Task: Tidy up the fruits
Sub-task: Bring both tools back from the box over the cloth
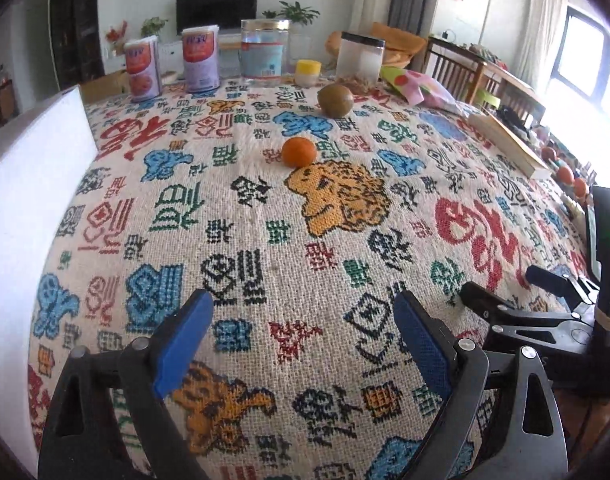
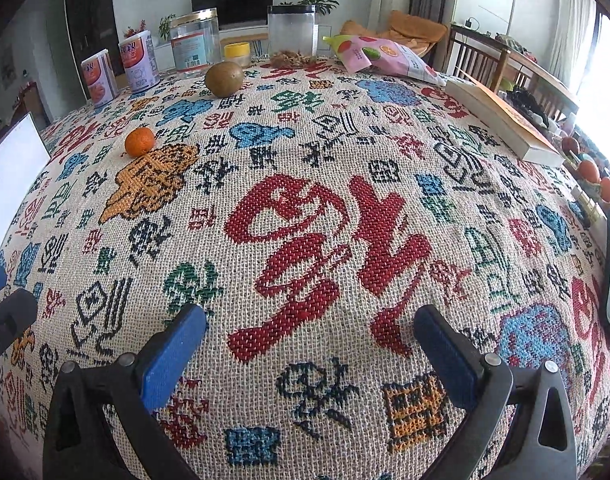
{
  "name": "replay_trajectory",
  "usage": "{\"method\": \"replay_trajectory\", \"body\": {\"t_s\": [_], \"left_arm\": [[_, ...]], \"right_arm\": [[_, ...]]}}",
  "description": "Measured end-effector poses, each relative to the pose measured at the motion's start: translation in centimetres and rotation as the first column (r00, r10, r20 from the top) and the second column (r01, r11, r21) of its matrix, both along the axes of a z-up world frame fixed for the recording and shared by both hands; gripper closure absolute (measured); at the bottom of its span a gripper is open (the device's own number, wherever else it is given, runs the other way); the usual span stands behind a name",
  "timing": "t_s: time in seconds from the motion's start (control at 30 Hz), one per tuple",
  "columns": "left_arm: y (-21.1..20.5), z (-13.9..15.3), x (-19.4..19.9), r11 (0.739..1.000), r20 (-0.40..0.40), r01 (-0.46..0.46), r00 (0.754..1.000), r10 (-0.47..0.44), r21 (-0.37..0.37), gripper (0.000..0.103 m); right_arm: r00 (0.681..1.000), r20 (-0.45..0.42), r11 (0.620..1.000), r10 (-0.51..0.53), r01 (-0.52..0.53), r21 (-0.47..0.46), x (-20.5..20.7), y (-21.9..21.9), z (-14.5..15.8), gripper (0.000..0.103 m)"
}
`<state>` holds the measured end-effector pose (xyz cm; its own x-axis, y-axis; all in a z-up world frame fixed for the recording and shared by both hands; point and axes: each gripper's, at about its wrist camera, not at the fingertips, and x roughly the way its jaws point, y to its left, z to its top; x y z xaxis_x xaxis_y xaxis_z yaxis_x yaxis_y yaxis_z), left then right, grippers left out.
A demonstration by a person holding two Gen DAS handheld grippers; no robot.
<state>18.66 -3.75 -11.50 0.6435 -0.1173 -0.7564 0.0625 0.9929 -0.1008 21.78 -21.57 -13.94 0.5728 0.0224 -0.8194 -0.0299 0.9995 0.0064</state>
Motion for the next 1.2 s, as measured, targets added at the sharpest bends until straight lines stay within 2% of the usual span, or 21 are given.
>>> {"method": "replay_trajectory", "body": {"t_s": [0.1,0.17,0.23,1.2], "left_arm": [[-0.6,-1.7,1.1,1.0,-0.058,0.019,0.998,-0.019,0.007,0.01],[-1.7,-2.3,1.1,0.996,-0.048,0.023,0.999,-0.019,0.082,0.008],[-2.1,-2.7,1.2,0.993,-0.053,0.025,0.998,-0.02,0.112,0.004],[-1.9,-2.8,1.3,0.994,-0.058,0.024,0.998,-0.018,0.102,0.004]], "right_arm": [[1.0,0.001,1.0,0.001,-0.001,0.005,-0.2,0.2,-0.1,0.0],[1.0,0.001,1.0,0.001,-0.001,0.01,-0.2,0.1,-0.1,0.0],[1.0,0.001,1.0,0.001,-0.001,0.009,-0.2,0.1,-0.2,0.0],[1.0,0.0,1.0,0.0,0.0,0.011,-0.1,0.1,-0.2,0.0]]}}
